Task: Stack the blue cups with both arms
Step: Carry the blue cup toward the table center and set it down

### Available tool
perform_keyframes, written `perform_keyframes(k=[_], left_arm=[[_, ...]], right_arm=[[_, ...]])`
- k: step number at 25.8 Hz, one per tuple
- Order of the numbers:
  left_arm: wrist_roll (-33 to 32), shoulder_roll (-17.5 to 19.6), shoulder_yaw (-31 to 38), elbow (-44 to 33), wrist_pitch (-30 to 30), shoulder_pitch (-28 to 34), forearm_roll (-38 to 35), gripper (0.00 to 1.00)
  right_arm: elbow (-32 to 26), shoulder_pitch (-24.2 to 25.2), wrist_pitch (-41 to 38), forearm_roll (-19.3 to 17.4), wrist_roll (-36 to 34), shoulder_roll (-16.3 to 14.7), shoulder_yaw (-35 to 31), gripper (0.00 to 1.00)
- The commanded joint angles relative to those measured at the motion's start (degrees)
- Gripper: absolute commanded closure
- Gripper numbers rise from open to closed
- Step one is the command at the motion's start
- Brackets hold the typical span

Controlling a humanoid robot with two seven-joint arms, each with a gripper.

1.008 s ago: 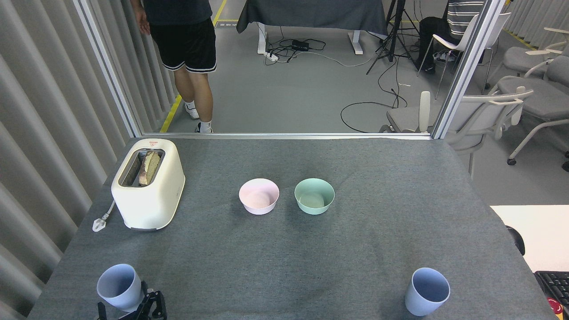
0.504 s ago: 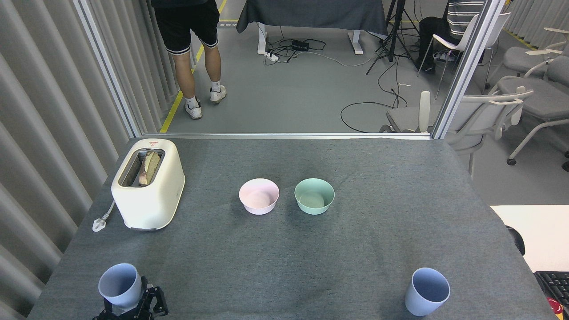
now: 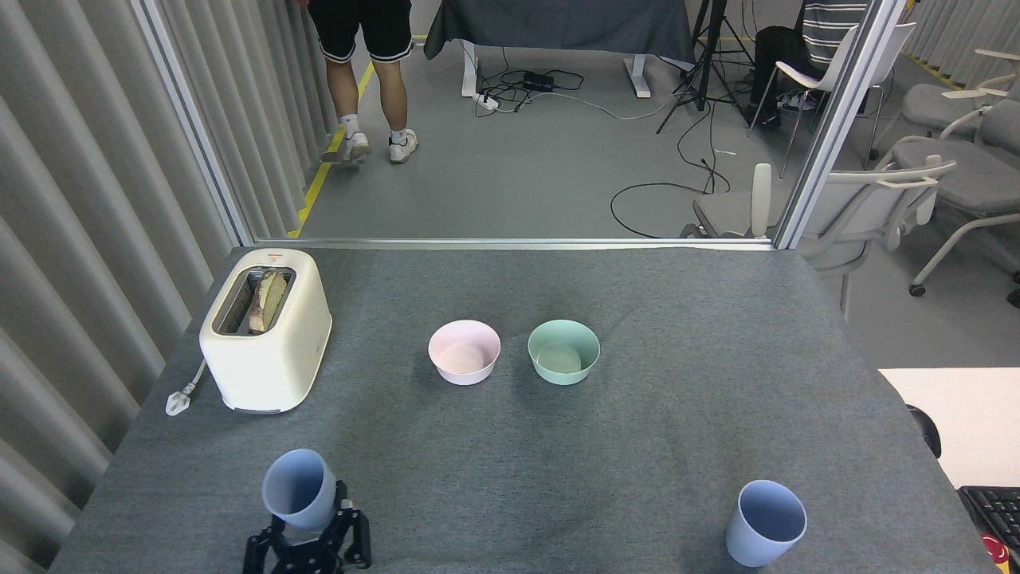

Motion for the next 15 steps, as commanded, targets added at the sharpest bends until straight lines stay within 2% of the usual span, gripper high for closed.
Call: perform_keyframes(k=[1, 4, 6, 15], left_arm=[[-0.22, -0.63, -9.93, 1.77, -0.68, -3.35, -2.81, 0.35], [-0.48, -3.27, -14.59, 8.28, -0.59, -4.75, -10.02, 0.34], [-0.57, -4.24, -16.18, 11.18, -1.12, -5.28, -12.31, 0.34], [0.04, -9.51, -17.67, 17.25, -1.21, -9.59, -13.1, 0.31]], right_arm=[[0.0, 0.05, 0.07, -0.09, -0.01, 0.0, -0.06, 0.0], [0.0, 0.23, 0.33, -0.09, -0.1, 0.0, -0.06, 0.0], [0.09, 0.32, 0.42, -0.09, -0.36, 0.0, -0.06, 0.0], [1.14, 0.32, 0.33, -0.18, -0.71, 0.0, 0.03, 0.0]])
